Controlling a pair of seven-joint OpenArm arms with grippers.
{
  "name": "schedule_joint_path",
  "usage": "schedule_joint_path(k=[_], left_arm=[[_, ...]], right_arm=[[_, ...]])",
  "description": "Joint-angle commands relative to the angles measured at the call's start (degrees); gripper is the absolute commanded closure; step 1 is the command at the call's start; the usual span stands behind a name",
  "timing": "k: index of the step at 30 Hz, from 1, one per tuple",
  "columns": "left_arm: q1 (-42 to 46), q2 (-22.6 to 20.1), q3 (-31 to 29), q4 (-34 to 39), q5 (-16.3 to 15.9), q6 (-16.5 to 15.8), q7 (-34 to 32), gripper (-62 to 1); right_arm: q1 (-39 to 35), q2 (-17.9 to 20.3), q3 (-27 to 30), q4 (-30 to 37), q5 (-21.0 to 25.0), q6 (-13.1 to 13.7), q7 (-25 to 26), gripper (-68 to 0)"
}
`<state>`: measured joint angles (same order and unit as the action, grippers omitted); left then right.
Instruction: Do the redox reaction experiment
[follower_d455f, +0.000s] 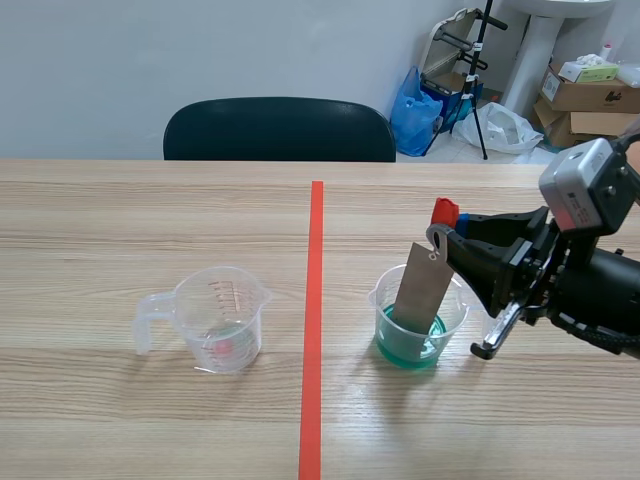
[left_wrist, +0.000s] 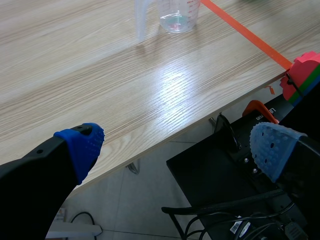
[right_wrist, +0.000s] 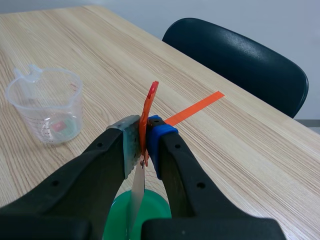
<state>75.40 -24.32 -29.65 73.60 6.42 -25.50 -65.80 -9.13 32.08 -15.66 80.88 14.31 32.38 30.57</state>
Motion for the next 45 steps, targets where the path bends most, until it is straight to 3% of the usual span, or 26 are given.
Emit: schedule_joint_path(k=[1, 32, 45], left_arm=[[0.0, -0.2, 0.0, 0.5, -0.2, 0.1, -0.6, -62.3], [0.0, -0.2, 0.0, 0.5, -0.2, 0.1, -0.6, -62.3], [0.0, -0.2, 0.0, 0.5, -0.2, 0.1, -0.6, -62.3]], right_arm=[[0.5, 0.8, 0.0, 0.6, 0.2, 0.1, 0.3, -0.6], [0.2, 1.5, 0.1, 1.4, 0.2, 0.3, 1.3, -0.6], [-4.9, 3.8, 6.5, 9.9, 2.7, 0.7, 0.3, -0.7]])
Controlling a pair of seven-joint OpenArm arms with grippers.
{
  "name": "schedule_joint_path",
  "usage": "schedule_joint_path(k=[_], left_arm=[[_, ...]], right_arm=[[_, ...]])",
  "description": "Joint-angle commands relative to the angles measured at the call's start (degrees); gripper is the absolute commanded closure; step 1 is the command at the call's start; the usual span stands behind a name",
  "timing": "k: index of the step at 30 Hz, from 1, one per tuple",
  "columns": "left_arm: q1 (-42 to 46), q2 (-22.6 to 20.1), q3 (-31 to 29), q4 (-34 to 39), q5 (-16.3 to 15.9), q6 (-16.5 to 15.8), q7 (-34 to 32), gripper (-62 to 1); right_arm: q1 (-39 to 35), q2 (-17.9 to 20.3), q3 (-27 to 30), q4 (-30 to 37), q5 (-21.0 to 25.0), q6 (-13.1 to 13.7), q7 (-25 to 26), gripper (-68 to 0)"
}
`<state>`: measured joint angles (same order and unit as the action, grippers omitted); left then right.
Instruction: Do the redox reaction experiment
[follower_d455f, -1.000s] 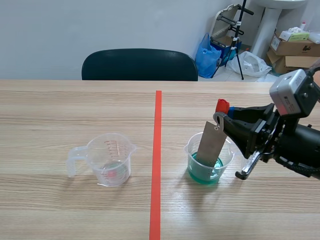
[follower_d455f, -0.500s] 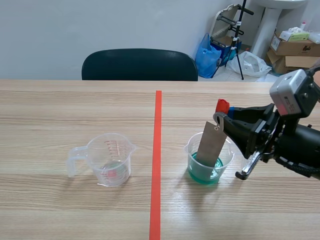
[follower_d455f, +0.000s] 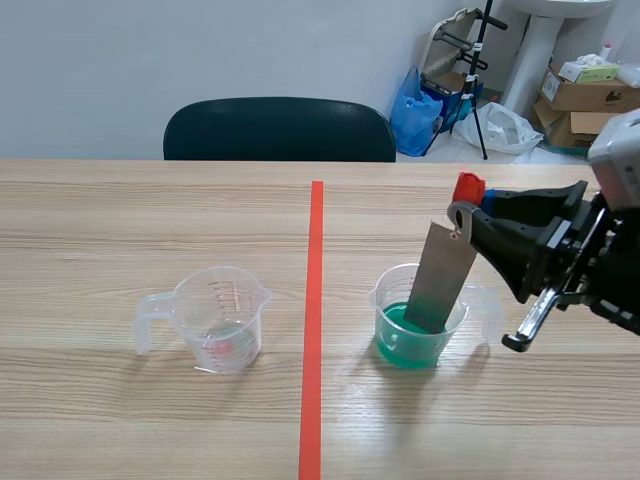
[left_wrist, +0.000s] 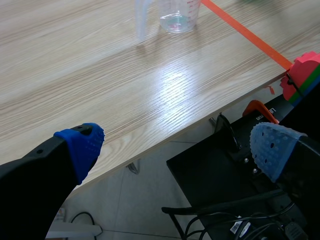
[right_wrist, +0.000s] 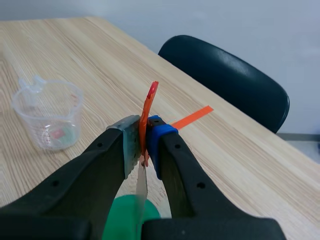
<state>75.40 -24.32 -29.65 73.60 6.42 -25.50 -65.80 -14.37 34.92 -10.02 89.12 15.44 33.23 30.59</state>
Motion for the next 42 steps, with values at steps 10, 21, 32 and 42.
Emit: schedule_joint_path(k=[10, 21, 32, 42], left_arm=[[0.0, -0.2, 0.0, 0.5, -0.2, 0.1, -0.6, -62.3], [0.0, -0.2, 0.0, 0.5, -0.2, 0.1, -0.6, -62.3], [0.0, -0.2, 0.0, 0.5, -0.2, 0.1, -0.6, -62.3], [0.0, -0.2, 0.0, 0.5, -0.2, 0.1, -0.6, -62.3]], right_arm=[[-2.2, 3.0, 4.9, 11.6, 7.3, 0.4, -7.4, -0.7], [-2.2, 3.0, 9.6, 20.9, 14.5, 1.4, -21.0, -0.7], [-2.2, 3.0, 15.1, 28.1, 20.0, 1.4, -28.4, -0.7], [-2.2, 3.0, 15.2, 28.6, 20.0, 1.4, -30.5, -0.7]])
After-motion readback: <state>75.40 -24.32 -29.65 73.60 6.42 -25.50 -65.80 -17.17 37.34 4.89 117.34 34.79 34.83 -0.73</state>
